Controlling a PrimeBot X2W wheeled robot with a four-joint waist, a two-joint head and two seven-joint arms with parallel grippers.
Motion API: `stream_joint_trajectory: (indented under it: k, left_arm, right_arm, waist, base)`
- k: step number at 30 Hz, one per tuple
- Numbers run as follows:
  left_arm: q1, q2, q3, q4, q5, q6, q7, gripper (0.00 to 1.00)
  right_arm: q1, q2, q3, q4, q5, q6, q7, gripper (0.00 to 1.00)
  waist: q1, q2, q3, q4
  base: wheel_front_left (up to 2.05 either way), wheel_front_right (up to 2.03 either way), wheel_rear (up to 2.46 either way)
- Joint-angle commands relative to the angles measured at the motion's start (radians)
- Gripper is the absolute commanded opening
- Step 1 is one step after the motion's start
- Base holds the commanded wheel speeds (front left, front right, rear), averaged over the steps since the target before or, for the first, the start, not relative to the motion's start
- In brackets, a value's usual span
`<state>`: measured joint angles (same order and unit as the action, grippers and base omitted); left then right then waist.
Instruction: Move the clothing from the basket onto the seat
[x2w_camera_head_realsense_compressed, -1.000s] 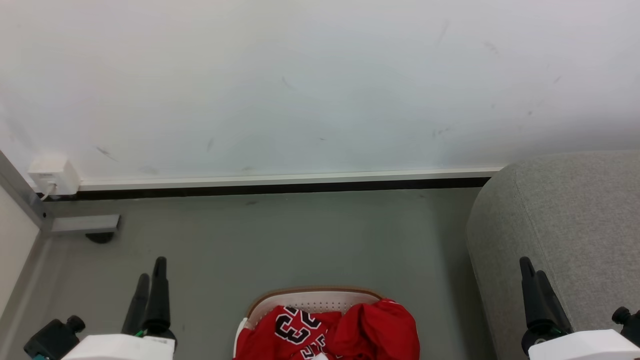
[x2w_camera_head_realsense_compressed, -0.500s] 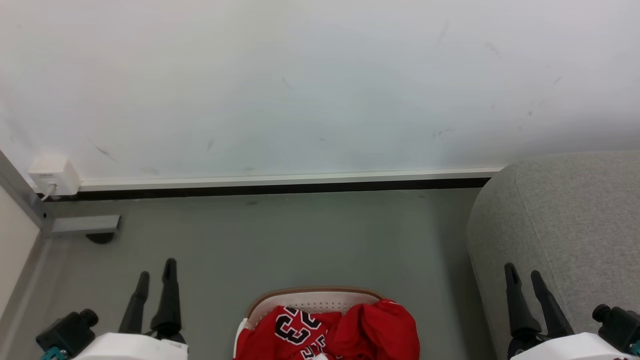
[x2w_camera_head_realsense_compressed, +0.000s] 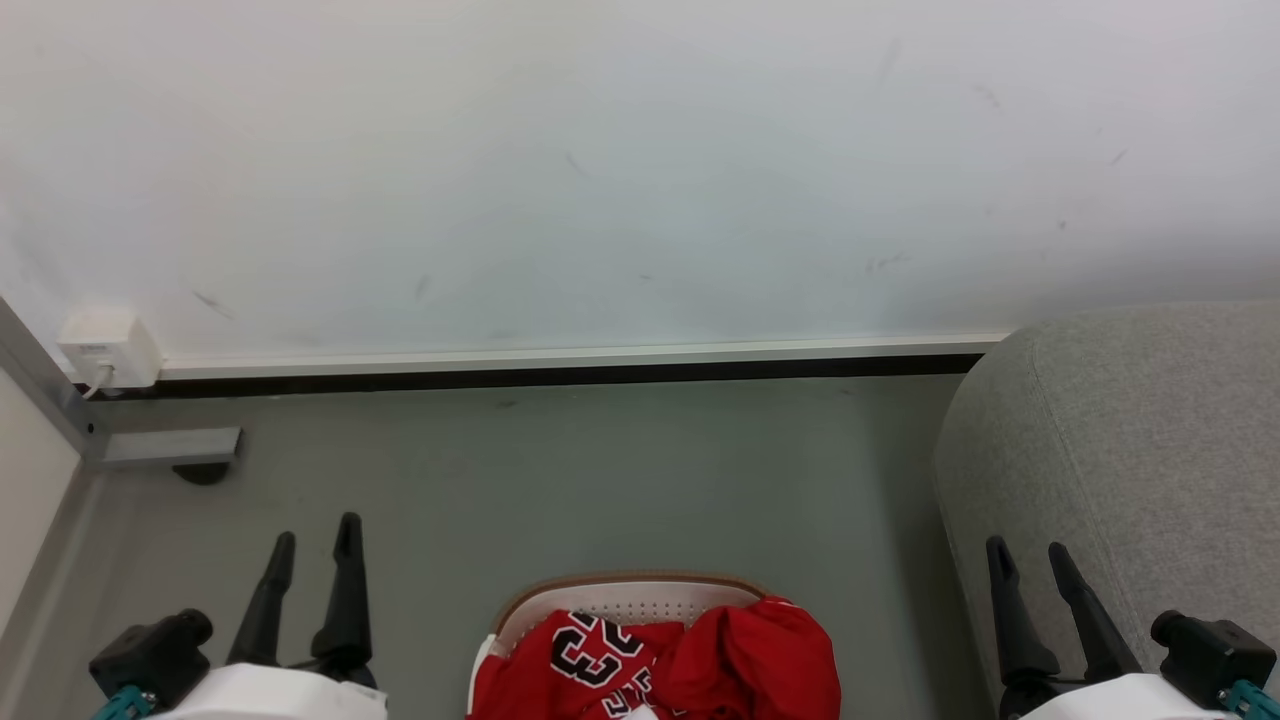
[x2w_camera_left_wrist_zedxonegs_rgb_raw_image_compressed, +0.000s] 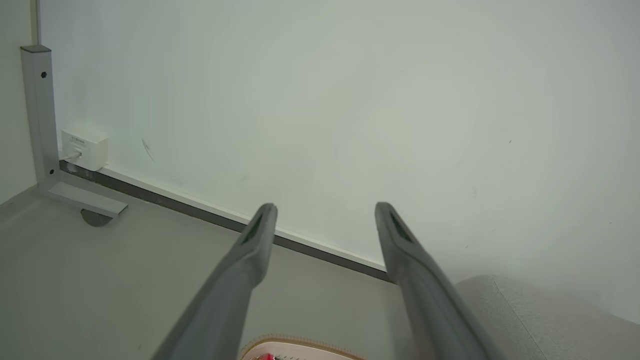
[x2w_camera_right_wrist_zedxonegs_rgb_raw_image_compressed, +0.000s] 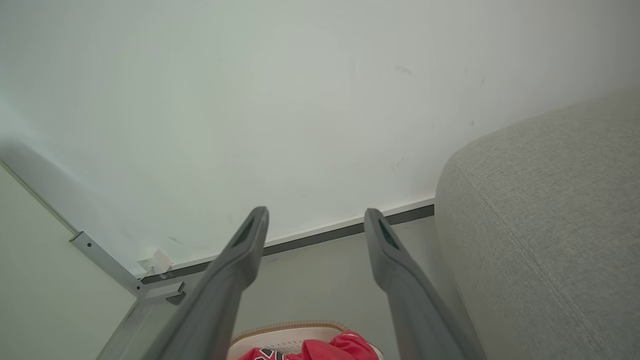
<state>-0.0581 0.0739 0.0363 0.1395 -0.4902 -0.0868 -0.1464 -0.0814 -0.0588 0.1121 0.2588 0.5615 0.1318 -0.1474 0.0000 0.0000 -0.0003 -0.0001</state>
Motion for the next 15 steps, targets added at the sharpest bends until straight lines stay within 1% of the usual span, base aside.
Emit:
stream_joint_trajectory:
  k: [1,15]
  left_arm:
    - [-0.004,0.010,0.001,-0.013,0.030,0.003,-0.009,1.00]
    - [-0.007,0.018,-0.009,-0.010,0.163,0.009,-0.044,1.00]
  right_arm:
    - [-0.024,-0.002,0.000,-0.004,-0.019,-0.001,-0.008,1.00]
    - [-0.027,0.007,0.008,0.007,-0.144,-0.001,-0.044,1.00]
  waist:
    - [0.0000,0.0000,0.000,0.000]
    - [0.0000,0.0000,0.004,0.000]
  base:
    - [0.00,0.00,0.00]
    - [0.00,0.00,0.00]
